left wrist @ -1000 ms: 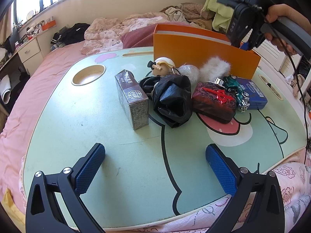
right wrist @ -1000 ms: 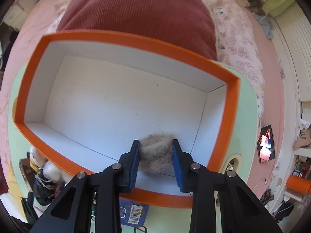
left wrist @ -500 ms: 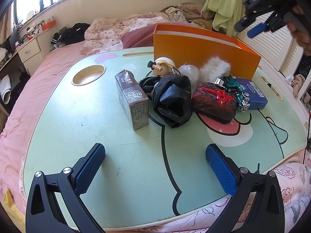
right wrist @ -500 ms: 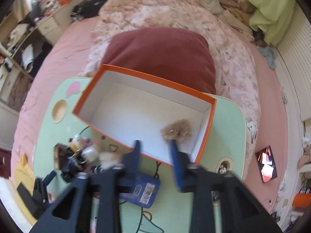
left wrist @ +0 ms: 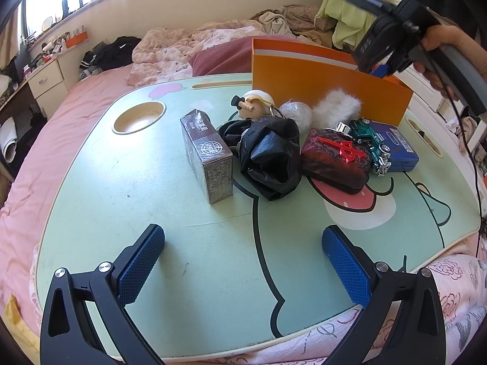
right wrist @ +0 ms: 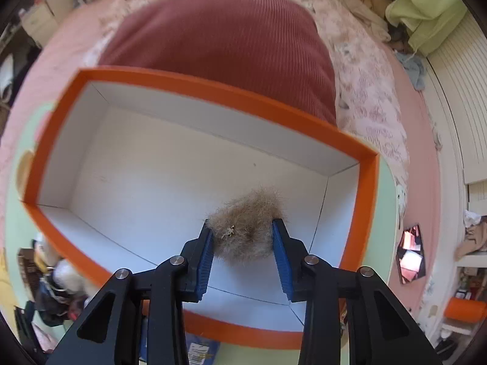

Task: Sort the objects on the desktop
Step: 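Lift brown pompom out with right tool and set it beside white pompom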

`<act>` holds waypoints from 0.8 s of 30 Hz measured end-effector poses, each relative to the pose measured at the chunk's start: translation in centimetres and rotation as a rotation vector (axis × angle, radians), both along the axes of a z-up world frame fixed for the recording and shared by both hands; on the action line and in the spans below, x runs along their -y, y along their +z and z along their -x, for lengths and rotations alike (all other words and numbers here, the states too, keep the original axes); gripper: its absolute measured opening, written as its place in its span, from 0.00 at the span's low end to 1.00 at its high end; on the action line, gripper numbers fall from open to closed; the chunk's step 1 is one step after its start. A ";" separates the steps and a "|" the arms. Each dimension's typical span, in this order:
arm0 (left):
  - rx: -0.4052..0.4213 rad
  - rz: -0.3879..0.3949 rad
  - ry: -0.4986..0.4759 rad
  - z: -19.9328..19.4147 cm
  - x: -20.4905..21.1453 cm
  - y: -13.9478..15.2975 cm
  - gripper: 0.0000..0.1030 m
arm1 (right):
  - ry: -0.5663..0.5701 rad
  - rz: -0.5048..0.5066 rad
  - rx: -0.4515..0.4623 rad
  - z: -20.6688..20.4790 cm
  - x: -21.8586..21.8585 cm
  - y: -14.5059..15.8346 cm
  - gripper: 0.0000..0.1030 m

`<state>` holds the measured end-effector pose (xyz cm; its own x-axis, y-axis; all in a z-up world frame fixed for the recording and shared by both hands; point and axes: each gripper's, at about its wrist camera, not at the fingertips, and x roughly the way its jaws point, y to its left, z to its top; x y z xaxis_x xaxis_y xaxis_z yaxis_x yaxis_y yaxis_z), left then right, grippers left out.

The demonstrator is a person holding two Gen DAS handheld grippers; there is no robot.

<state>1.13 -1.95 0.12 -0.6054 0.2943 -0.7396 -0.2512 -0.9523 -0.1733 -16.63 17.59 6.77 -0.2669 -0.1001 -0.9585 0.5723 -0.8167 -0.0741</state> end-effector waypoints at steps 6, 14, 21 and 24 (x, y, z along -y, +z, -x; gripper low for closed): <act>0.000 -0.001 0.012 0.0 0.0 0.0 1.00 | 0.098 0.166 -0.044 -4.6 -1.9 6.6 0.35; 0.000 -0.002 0.029 0.0 0.0 0.0 1.00 | 0.206 0.174 0.037 -9.2 -1.0 4.5 0.42; 0.000 -0.003 0.045 0.0 0.0 0.0 1.00 | 0.091 0.368 0.065 -7.2 -2.4 3.5 0.59; 0.000 -0.003 0.051 0.0 0.0 0.0 1.00 | 0.033 0.421 0.038 -6.4 -2.0 3.8 0.63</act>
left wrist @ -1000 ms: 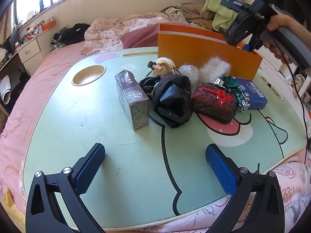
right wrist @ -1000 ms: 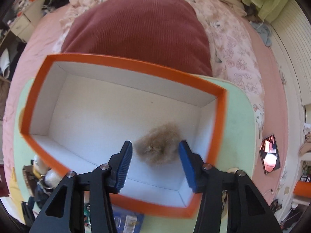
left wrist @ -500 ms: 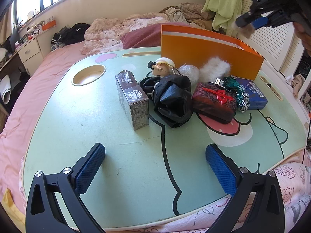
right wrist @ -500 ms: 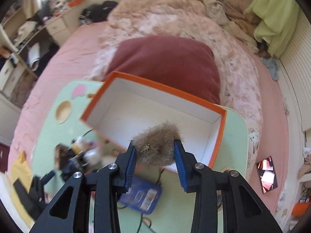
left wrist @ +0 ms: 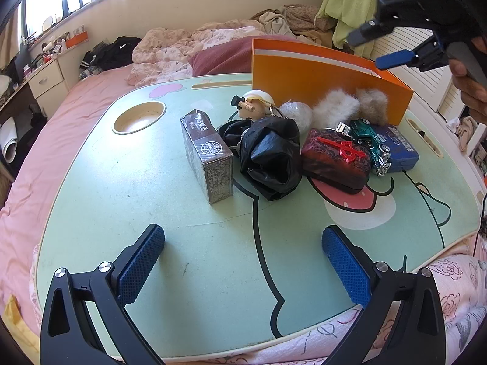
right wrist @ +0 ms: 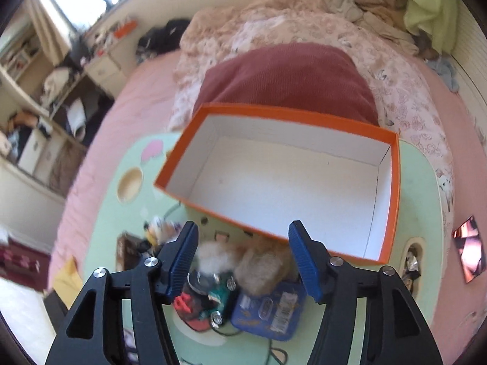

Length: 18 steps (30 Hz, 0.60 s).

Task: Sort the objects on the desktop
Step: 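Lift brown pompom out with right tool and set it beside white pompom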

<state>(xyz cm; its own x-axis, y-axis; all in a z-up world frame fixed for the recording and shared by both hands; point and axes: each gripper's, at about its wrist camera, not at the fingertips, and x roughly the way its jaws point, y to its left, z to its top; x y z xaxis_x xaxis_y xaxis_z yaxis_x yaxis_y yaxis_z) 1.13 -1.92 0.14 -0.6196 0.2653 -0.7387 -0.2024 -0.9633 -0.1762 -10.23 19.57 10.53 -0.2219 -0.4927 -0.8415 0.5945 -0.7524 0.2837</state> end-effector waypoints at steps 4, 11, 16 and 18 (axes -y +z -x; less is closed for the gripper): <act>0.000 -0.001 0.007 0.0 0.1 0.0 1.00 | 0.015 -0.045 -0.024 0.3 3.1 -1.3 0.63; 0.000 -0.001 0.016 0.0 -0.1 0.0 1.00 | 0.106 -0.055 -0.036 -1.4 9.8 -4.2 0.66; -0.001 -0.003 0.024 0.0 -0.1 0.1 1.00 | 0.263 -0.120 -0.099 -4.0 14.7 -5.3 0.66; -0.001 -0.002 0.030 0.0 -0.1 0.0 1.00 | 0.337 -0.144 -0.145 -4.9 15.7 -5.7 0.61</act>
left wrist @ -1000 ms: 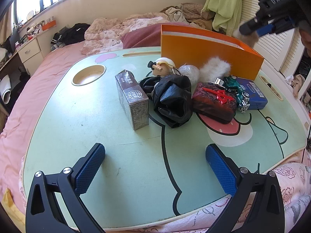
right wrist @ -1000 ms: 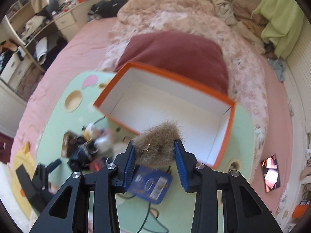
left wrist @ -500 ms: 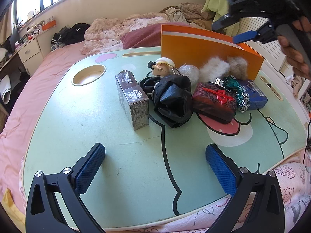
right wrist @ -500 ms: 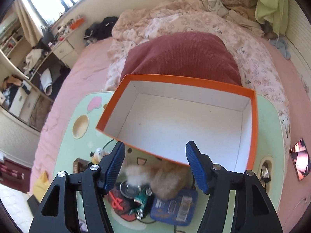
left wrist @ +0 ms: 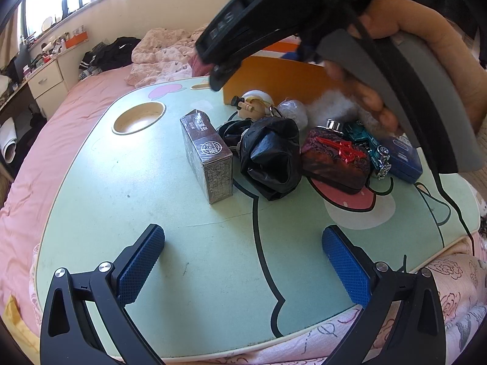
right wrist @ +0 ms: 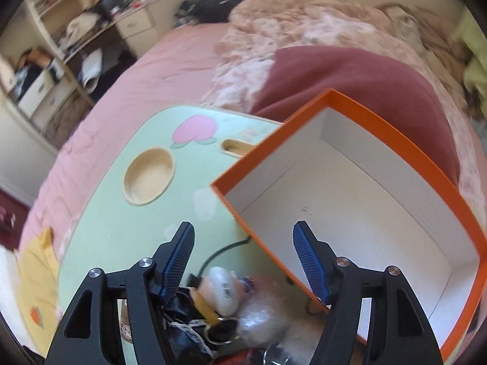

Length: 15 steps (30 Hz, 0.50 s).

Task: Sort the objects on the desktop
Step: 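Lift brown pompom out with right tool and set it beside white pompom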

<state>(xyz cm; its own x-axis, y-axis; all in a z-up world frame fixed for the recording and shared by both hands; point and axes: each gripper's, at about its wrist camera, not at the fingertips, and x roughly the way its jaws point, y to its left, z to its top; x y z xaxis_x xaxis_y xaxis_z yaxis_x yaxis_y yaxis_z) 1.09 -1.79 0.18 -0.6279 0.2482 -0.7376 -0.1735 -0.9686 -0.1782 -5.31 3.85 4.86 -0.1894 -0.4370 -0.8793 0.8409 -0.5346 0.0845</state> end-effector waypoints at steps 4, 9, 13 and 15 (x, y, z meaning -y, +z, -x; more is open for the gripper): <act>0.000 0.000 0.009 0.0 0.0 0.0 1.00 | 0.112 -0.038 -0.065 -1.4 0.7 -0.5 0.29; 0.000 -0.001 0.023 0.0 0.0 0.0 1.00 | 0.241 -0.069 -0.151 -3.4 -0.4 -0.5 0.33; 0.000 -0.002 0.030 0.0 0.0 0.0 1.00 | 0.134 0.035 -0.199 -2.8 -3.6 3.0 0.52; 0.000 -0.001 0.036 0.1 -0.1 0.0 1.00 | 0.078 0.102 -0.217 -2.6 -6.5 5.1 0.52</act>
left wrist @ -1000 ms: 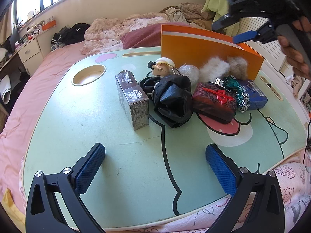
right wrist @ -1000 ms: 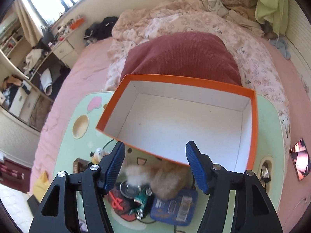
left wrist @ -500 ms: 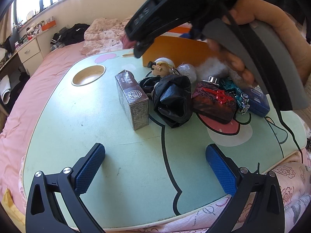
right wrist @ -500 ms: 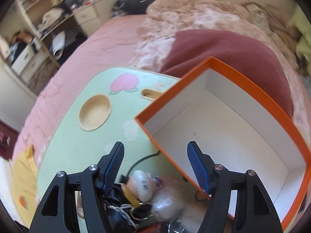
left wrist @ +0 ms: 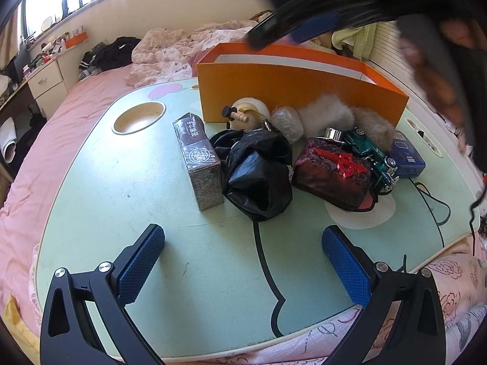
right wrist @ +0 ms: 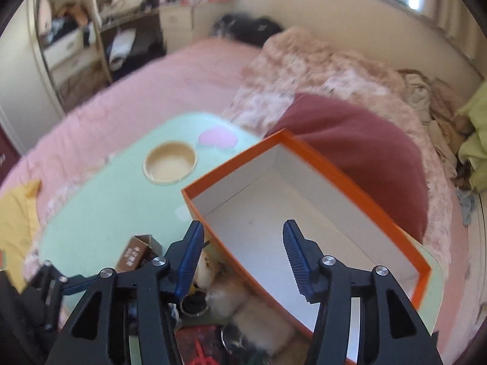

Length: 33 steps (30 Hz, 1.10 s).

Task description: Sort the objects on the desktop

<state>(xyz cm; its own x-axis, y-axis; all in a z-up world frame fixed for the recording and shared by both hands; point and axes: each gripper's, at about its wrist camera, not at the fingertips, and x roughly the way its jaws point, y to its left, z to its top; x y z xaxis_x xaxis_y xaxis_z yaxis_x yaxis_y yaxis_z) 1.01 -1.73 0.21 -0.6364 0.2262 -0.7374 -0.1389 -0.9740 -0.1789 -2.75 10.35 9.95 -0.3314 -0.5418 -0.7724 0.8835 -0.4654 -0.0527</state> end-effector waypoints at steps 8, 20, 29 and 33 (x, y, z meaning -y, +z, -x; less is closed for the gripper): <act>0.001 0.001 0.015 0.1 -0.2 0.1 1.00 | -0.035 -0.140 -0.167 -0.2 -8.4 -0.7 0.31; 0.000 -0.001 0.033 0.1 -0.2 0.1 1.00 | -0.147 -0.149 -0.116 5.8 -8.8 -3.5 0.05; 0.001 -0.002 0.054 0.1 -0.2 0.1 1.00 | -0.002 -0.110 -0.107 2.4 -11.2 -0.9 0.31; 0.000 -0.002 0.060 0.1 -0.3 0.1 1.00 | -0.073 -0.155 -0.096 4.1 -10.3 -2.9 0.21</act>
